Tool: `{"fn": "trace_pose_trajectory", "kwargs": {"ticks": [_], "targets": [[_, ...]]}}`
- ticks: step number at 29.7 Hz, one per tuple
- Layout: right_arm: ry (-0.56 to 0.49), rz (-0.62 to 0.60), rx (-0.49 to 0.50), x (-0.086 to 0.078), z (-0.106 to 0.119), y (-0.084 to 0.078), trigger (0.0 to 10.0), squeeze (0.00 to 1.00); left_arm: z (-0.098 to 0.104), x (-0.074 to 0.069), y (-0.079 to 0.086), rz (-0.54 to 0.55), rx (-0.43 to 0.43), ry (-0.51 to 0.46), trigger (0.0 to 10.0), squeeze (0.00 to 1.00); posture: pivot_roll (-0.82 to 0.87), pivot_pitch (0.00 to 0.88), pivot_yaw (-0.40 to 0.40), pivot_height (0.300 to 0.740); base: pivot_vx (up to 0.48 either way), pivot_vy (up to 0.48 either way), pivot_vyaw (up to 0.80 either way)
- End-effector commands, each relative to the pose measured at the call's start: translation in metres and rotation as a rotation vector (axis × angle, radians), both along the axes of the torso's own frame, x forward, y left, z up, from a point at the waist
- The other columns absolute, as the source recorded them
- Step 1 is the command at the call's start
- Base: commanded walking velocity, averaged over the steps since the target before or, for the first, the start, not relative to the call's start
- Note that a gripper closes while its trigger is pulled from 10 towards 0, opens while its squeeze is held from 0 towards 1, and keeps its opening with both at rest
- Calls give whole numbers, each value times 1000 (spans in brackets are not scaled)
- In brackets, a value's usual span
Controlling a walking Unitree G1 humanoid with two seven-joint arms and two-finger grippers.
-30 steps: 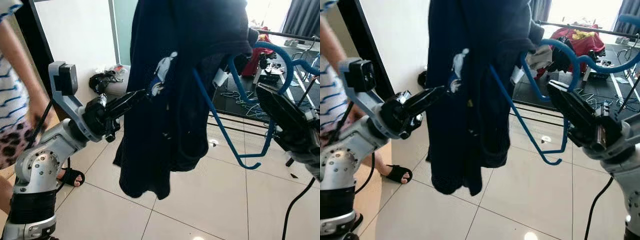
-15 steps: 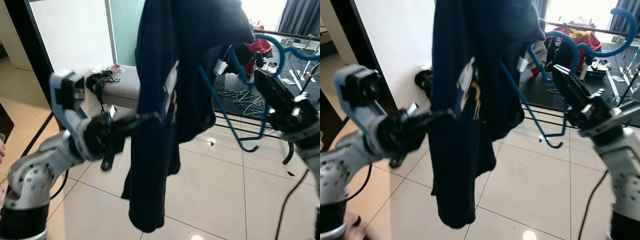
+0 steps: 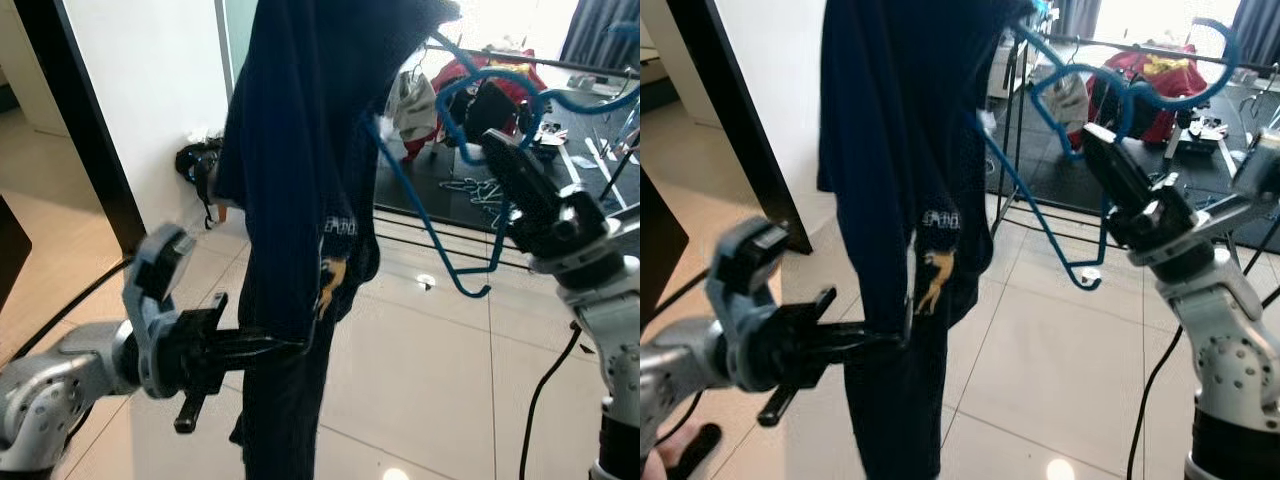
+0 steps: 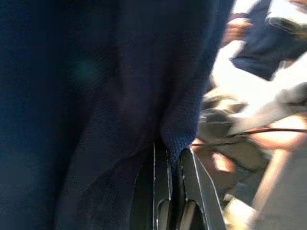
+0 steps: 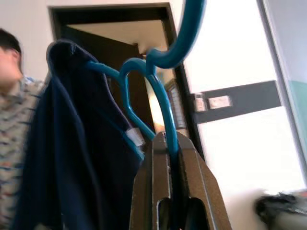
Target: Hang hanger
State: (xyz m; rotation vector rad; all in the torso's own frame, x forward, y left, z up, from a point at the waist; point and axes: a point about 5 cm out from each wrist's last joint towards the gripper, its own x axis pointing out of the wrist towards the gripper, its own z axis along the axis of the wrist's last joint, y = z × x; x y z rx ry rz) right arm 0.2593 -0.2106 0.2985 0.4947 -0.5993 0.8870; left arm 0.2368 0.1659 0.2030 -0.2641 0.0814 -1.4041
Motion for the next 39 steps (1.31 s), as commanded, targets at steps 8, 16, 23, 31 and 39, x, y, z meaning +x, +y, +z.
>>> {"fn": "trace_pose_trajectory", "kwargs": {"ticks": [8, 16, 23, 31, 39], "targets": [[-89, 94, 42, -14, 7, 4, 10000, 0, 7, 26, 16, 227, 59, -100, 196, 0, 36, 0, -28, 740, 0, 0, 0], [-72, 113, 41, -15, 3, 7, 10000, 0, 33, 43, 19, 357, -45, -224, 2157, 0, 37, 0, -25, 740, 0, 0, 0], [-69, 122, 26, -15, 1, 8, 10000, 0, 52, 52, 22, 430, -118, -290, 10000, 0, 36, 0, -24, 740, 0, 0, 0], [-68, 125, 6, -16, -1, 9, 10000, 0, 58, 54, 25, 435, -136, -284, 10000, 1000, 35, 0, -21, 740, 0, 0, 0], [-80, 125, -34, -20, 1, 7, 10000, 0, 58, 44, 38, 391, -98, -283, 10000, 1000, 31, 0, -21, 740, 0, 0, 0]]}}
